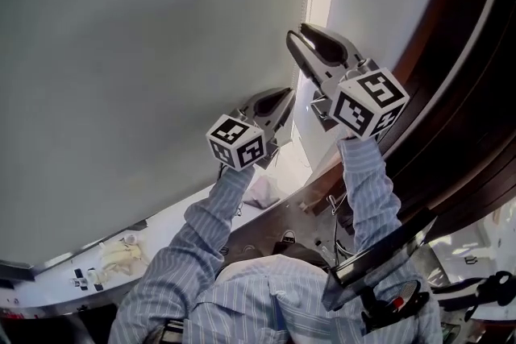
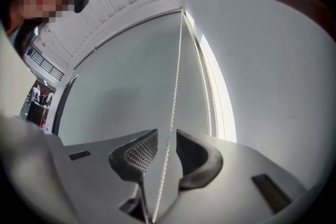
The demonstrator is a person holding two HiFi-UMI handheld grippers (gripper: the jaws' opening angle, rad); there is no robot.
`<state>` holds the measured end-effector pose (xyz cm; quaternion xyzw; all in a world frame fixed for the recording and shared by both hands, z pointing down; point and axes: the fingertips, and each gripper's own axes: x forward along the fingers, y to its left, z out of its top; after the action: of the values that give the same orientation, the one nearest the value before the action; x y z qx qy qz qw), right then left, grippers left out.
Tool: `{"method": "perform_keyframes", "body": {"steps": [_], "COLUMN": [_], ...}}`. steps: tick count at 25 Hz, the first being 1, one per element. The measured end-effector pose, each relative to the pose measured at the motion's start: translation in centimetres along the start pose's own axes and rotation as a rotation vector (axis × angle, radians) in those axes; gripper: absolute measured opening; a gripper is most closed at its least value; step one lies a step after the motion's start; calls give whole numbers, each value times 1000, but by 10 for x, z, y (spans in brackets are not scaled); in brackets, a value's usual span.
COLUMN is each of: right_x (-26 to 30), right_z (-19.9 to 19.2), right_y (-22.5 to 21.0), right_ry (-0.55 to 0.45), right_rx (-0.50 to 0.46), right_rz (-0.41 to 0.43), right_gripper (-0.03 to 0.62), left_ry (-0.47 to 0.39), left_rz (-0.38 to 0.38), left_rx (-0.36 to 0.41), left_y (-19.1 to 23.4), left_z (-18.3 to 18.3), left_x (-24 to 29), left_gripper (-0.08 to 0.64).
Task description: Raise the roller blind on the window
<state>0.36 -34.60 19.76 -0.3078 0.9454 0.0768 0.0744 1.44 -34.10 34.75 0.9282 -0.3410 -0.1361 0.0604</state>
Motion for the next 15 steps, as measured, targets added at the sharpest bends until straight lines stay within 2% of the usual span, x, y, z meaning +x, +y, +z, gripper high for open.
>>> {"method": "perform_keyframes", "body": {"steps": [1,3,8,15], "right_x": [3,5,0,-4], "right_z": [5,10,9,0], "right_y": [0,0,4,12], "right_ry": [-6,-15,-69,-68], "right_rx": [-13,-34,25,-54], "right_rz": [-4,-20,-38,-113], "right_gripper": [109,17,6,6], "left_ry": [1,-1,-10,-39], "left_rz": [1,4,10,5], "left_rx": [2,0,-5,-18], "left_y": [-1,-1,2,-4], "left_z": [0,0,0,-10], "left_x": [-2,-6,-14,-30], "left_gripper": [11,11,11,9]}}
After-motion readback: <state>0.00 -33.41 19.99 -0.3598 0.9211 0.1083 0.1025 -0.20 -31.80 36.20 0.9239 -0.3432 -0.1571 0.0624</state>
